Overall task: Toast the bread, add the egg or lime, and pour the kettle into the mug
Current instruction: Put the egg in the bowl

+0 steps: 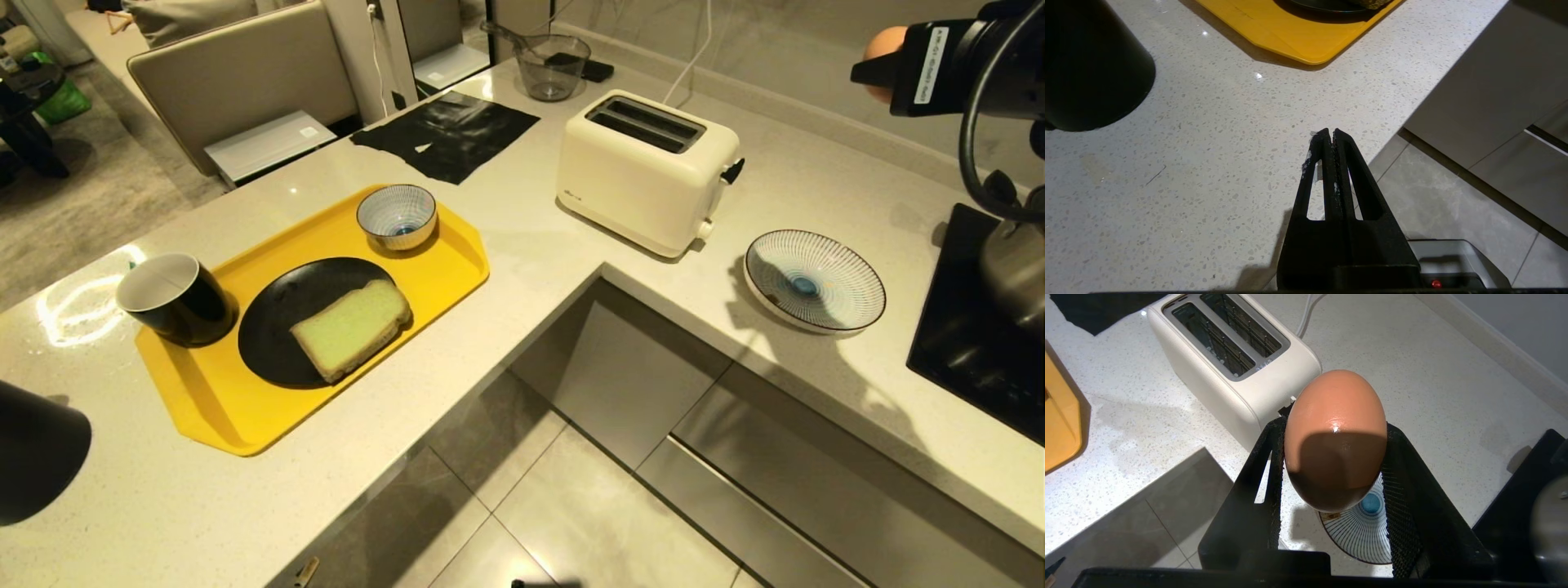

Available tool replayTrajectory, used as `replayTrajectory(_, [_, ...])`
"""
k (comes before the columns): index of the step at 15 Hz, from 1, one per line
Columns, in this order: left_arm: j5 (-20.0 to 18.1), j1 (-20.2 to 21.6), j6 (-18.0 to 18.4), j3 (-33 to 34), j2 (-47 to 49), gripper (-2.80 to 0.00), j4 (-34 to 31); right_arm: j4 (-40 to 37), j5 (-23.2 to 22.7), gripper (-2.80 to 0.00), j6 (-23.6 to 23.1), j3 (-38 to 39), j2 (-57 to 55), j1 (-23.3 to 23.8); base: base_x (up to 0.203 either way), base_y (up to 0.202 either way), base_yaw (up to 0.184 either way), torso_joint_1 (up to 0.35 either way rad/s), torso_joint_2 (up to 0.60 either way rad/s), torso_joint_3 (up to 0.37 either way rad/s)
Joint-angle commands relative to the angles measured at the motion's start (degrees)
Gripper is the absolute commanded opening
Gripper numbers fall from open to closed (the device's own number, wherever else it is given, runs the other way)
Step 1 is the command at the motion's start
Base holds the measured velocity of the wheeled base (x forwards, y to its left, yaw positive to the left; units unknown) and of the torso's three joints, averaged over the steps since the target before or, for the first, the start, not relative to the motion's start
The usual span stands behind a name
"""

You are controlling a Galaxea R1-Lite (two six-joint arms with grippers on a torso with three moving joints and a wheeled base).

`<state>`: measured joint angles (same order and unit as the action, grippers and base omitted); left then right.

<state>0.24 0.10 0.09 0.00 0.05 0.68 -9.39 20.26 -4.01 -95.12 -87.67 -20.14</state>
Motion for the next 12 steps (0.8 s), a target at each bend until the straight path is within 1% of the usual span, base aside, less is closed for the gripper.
replayTrajectory(1, [-0.01, 0.04, 0.25, 0.00, 0.04, -2.80, 0.05, -0.02, 0.22, -2.80, -0.03, 0.03, 0.05, 0.10, 0.000, 0.000, 0.000, 0.000, 0.00, 0.000])
replayTrajectory(4, [0.02, 0.08, 1.32, -0.09, 0.04, -2.80, -0.07, -0.02, 0.22, -2.80, -0.03, 0.03, 0.14, 0.10, 0.000, 0.000, 0.000, 0.000, 0.00, 0.000])
replayTrajectory(8, [-0.16, 0.08, 1.49, -0.09, 0.04, -2.80, -0.16, -0.11, 0.22, -2.80, 0.23, 0.55, 0.49, 0.10, 0.000, 0.000, 0.000, 0.000, 0.00, 0.000])
replayTrajectory(10, [-0.24, 0.08, 1.75, -0.09, 0.04, -2.80, -0.16, -0.11, 0.22, -2.80, 0.32, 0.88, 0.66, 0.16, -0.001, -0.120, 0.011, 0.005, 0.00, 0.006])
replayTrajectory(12, [-0.24, 0.08, 1.75, -0.09, 0.04, -2.80, -0.16, -0.11, 0.22, -2.80, 0.32, 1.34, 1.01, 0.10, 0.000, -0.191, 0.002, 0.001, 0.00, 0.001])
